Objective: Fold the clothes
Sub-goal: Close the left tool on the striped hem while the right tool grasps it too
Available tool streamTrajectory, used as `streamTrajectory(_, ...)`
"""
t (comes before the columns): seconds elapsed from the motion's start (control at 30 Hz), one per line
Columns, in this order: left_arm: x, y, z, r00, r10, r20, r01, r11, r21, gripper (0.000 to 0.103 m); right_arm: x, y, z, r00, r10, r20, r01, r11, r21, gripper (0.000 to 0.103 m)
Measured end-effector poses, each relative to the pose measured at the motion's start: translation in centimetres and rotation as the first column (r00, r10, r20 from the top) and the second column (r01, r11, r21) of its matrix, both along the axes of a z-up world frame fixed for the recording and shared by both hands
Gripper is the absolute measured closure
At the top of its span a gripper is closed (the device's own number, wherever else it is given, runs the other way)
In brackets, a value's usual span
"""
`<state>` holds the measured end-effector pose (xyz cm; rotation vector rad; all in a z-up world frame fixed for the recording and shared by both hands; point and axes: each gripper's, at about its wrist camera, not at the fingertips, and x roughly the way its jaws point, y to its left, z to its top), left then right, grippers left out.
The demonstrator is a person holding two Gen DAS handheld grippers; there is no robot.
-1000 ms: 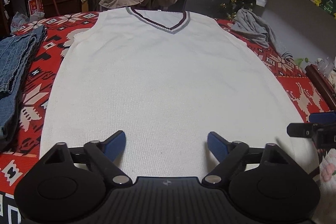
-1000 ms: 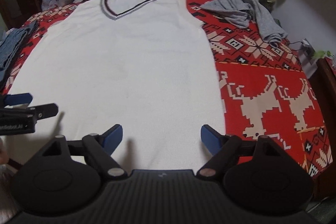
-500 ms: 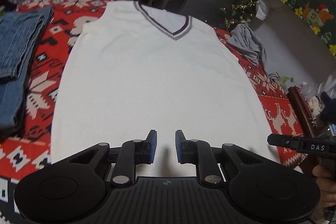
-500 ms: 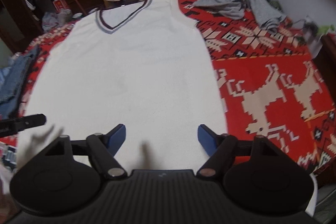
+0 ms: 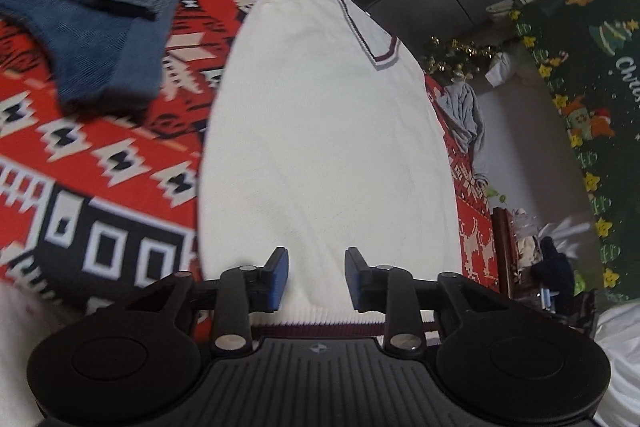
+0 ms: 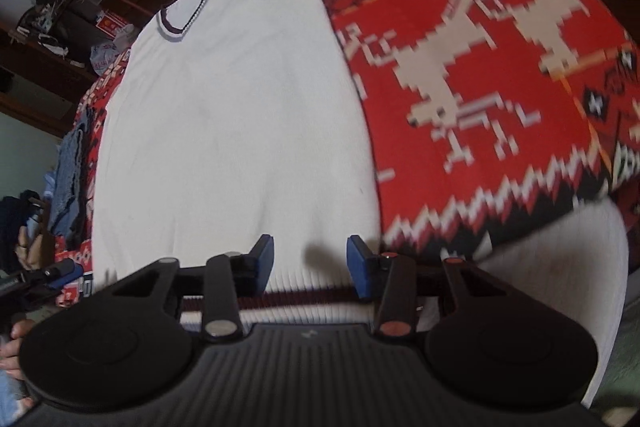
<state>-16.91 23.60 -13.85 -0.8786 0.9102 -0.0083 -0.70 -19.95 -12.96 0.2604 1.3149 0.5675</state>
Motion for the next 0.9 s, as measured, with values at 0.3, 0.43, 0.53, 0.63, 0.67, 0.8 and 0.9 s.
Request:
streamTrajectory(0.3, -3.9, 1.4, -1.4, 1.0, 0.025, -0.016, -0.026, 0.998, -0.056, 0.065, -1.1, -2.9, -3.1, 0.996, -0.028, -0.083, 0.032, 0.998, 0.052, 0.054)
streamTrajectory(0.43, -4.5, 1.6, -1.8, 1.0, 0.016, 0.012, -0.015, 0.997, -0.07, 0.065, -0.7, -2.7, -4.6, 0.994, -0.004, -0.108, 0.015, 0.995, 0.094, 0.054)
streamTrajectory(0.53, -4.3, 1.8, -2.6, 1.0, 0.009, 0.004, -0.008, 0.997, -0.082, 0.065, -0.5, -2.5, -5.7, 0.992, 0.014, -0.126, 0.002, 0.992, 0.127, 0.054)
streamTrajectory(0.63, -4.1, 1.8, -3.5, 1.0, 0.005, -0.018, -0.007, 0.996, -0.094, 0.065, -0.3, -2.3, -6.8, 0.988, 0.028, -0.151, -0.004, 0.987, 0.159, 0.054)
streamTrajectory(0.67, -4.0, 1.9, -3.8, 1.0, 0.004, -0.024, -0.006, 0.995, -0.098, 0.065, -0.2, -2.2, -7.2, 0.986, 0.029, -0.164, 0.0, 0.985, 0.175, 0.054)
streamTrajectory(0.8, -4.0, 1.9, -4.2, 1.0, 0.0, -0.024, -0.002, 0.994, -0.106, 0.065, -0.2, -2.5, -8.0, 0.978, 0.008, -0.209, 0.045, 0.968, 0.247, 0.078)
streamTrajectory(0.9, -4.0, 2.0, -4.5, 1.0, 0.0, -0.025, -0.003, 0.994, -0.112, 0.065, -0.3, -2.9, -7.6, 0.979, -0.021, -0.203, 0.079, 0.957, 0.279, 0.095)
